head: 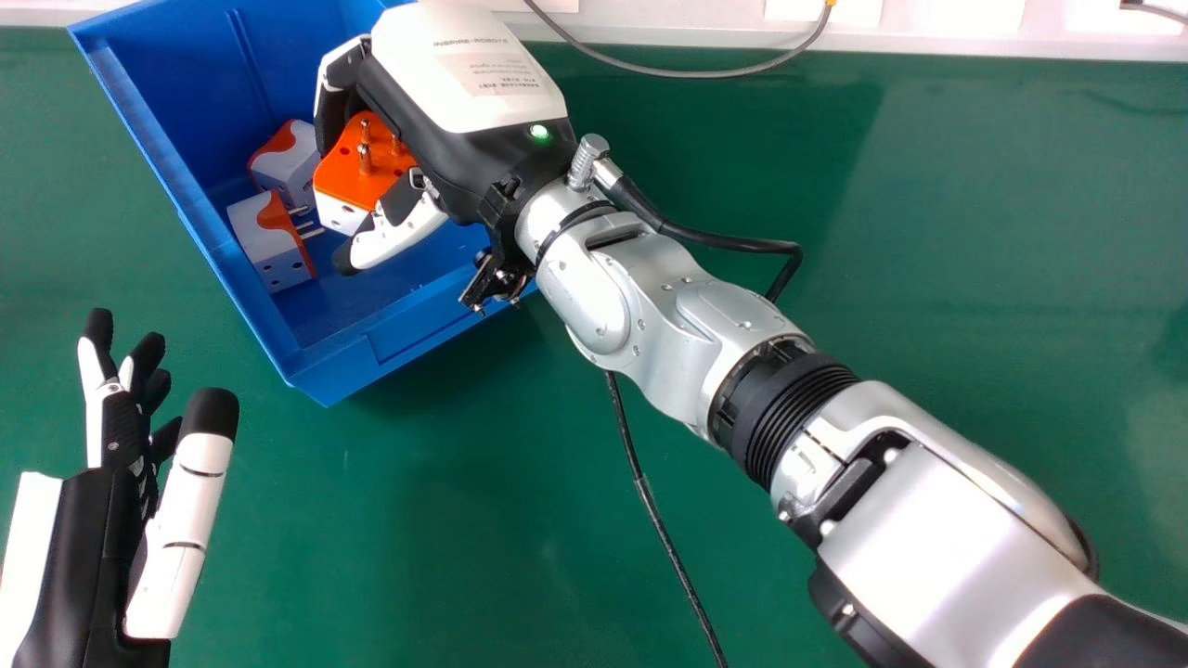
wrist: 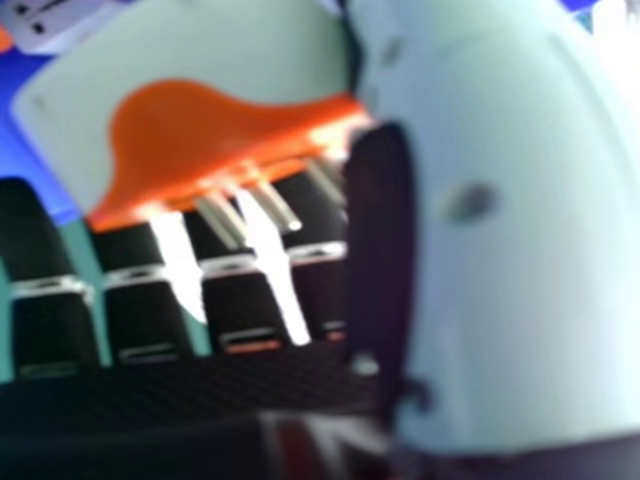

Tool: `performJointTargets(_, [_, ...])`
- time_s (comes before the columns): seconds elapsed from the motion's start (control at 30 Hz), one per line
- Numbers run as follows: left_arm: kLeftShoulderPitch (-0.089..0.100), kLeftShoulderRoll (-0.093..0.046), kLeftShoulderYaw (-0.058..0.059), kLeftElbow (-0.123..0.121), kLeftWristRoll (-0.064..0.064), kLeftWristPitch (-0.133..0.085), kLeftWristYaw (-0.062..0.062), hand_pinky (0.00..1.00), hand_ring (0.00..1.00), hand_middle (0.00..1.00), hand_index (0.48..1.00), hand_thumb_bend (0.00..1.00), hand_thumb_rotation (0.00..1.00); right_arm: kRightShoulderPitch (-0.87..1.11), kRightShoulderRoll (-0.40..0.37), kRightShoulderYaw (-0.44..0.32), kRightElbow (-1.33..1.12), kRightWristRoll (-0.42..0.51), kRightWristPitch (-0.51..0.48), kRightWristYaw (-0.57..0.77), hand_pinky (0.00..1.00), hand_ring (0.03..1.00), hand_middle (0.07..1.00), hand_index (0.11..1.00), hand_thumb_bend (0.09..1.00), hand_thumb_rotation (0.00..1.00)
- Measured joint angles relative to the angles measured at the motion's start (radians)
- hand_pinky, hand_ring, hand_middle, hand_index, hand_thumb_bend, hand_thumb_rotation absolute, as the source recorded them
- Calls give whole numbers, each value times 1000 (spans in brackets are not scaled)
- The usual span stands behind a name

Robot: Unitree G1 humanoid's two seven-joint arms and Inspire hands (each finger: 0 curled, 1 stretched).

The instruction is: Pick all objects and put in blue box

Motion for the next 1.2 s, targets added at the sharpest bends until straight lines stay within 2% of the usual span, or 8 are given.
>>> performJointTargets(0.3, [-1,1,-4,0,0,8,0,934,981,992,1000,641,960,0,0,-13,0,16,-25,-32,348,408,476,485,478,139])
performJointTargets(0.33, [-1,0,-4,0,1,8,0,934,981,992,1000,637,960,0,0,-7,2,13,-29,-39,425,529,566,488,480,142])
performJointTargets(0.43, [-1,0,-5,-1,1,9,1,934,981,992,1000,634,960,0,0,18,9,5,-46,-40,513,643,668,491,482,146])
performJointTargets(0.47, [0,0,-5,-2,3,9,4,930,978,991,1000,633,960,0,0,36,9,-14,-46,-39,690,817,830,736,452,271])
performJointTargets(0.5, [0,0,-6,-4,9,9,5,926,976,990,999,633,960,0,0,54,11,-31,-48,-33,761,883,892,831,447,327])
performJointTargets(0.63, [4,-6,-14,-18,17,9,14,918,971,986,996,632,959,-1,0,106,17,-76,-40,-19,891,985,986,978,442,457])
performJointTargets(0.8, [3,-17,-26,-25,27,9,20,921,971,986,996,632,960,-1,0,121,17,-103,-9,-49,910,998,998,997,446,492])
performJointTargets(1.2, [3,-18,-27,-26,30,9,21,925,973,987,997,622,963,-1,0,148,17,-122,24,-70,920,1000,1000,1000,425,592])
